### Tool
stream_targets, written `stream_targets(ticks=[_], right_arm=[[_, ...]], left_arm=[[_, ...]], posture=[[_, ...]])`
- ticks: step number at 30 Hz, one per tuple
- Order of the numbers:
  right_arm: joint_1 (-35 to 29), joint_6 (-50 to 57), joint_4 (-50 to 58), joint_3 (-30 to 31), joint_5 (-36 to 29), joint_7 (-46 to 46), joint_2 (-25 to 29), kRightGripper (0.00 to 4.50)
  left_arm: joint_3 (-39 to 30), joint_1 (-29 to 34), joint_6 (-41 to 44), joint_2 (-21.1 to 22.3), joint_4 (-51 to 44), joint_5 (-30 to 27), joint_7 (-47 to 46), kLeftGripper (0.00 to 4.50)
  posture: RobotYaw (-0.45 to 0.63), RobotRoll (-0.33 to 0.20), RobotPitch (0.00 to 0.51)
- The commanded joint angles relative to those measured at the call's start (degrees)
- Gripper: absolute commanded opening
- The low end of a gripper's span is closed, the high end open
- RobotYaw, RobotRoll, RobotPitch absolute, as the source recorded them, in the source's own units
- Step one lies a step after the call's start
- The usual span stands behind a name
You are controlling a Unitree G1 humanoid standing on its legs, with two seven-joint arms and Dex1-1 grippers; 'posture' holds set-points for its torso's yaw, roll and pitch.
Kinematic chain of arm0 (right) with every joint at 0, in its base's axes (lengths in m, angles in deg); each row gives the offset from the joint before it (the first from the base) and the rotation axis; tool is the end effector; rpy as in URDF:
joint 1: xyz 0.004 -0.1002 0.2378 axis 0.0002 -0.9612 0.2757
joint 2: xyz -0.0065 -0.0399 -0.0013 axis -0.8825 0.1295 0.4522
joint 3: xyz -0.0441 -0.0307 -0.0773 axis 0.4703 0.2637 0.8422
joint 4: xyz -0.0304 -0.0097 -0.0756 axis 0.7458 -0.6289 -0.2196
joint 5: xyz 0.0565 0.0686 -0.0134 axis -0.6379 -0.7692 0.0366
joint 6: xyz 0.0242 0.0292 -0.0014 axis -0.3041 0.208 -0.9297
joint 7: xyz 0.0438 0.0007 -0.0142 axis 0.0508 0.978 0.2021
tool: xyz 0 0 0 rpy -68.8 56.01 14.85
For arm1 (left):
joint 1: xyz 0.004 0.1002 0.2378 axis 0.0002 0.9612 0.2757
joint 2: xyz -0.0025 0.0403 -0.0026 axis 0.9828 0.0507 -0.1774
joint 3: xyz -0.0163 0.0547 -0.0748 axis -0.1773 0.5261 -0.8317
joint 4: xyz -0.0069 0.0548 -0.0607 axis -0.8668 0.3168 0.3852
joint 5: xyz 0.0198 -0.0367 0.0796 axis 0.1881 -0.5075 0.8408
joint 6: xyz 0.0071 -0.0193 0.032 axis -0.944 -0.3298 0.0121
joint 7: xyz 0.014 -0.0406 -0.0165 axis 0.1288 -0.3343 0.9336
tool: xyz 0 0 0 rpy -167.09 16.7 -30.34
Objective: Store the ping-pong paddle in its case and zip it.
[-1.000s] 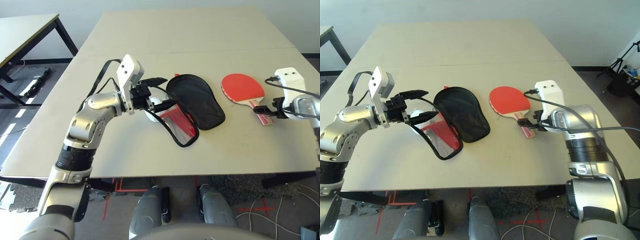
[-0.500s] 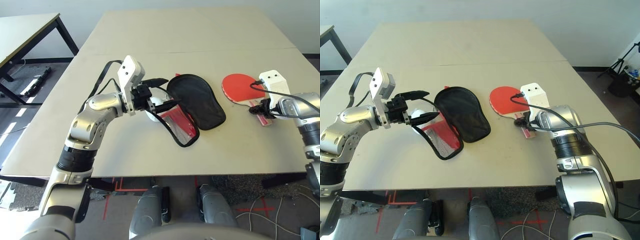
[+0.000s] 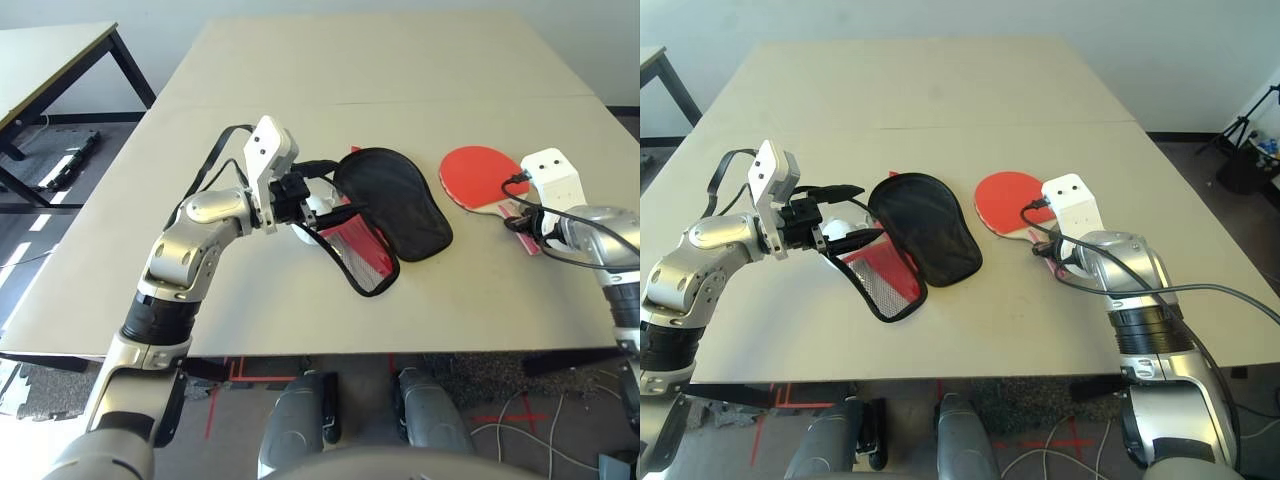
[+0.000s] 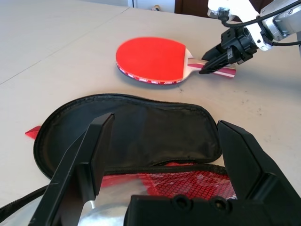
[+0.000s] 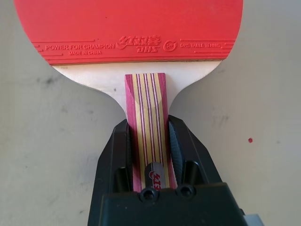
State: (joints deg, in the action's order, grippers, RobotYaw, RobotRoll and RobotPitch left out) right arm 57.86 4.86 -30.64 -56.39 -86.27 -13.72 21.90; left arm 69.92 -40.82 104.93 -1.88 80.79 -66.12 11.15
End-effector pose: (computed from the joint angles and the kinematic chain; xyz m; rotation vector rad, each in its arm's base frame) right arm 0.2597 -0.2562 0.1672 -0.3880 0.5649 0.1472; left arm 0.2611 0.1839 0.1855 0.2625 -0.0354 -1.0672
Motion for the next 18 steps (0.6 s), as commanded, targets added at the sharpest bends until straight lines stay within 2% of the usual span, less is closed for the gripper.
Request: stream_targets(ticks=[1, 5, 10, 18], right_arm=[[0.36, -0.63, 6.52, -2.42, -1.45, -1.10, -2.33, 1.09], [2.78, 5.01, 10.91, -2.61, -2.66, -2.99, -6.26, 1.09], [6.75, 15.69, 16.68, -0.33, -2.77, -7.86, -15.30, 1.09], [10.53, 26.11, 15.50, 2.15, -0.57, -15.73, -26.28, 1.09]], left_arm=[[0.52, 0.27, -0.12, 0.12, -0.07, 0.44, 0.52, 4.50], [0.60, 0.34, 0.05, 0.23, -0.34, 0.50, 0.54, 4.50], [0.62, 0.60, 0.35, 0.32, -0.89, 0.57, 0.31, 4.50], [0.47, 1.38, 0.69, 0.67, -2.08, 0.60, -0.34, 4.50]], posture=[[-0.11, 0.000, 0.131], [-0.10, 0.000, 0.134], [-0.09, 0.000, 0.140], [-0.06, 0.000, 0.151]])
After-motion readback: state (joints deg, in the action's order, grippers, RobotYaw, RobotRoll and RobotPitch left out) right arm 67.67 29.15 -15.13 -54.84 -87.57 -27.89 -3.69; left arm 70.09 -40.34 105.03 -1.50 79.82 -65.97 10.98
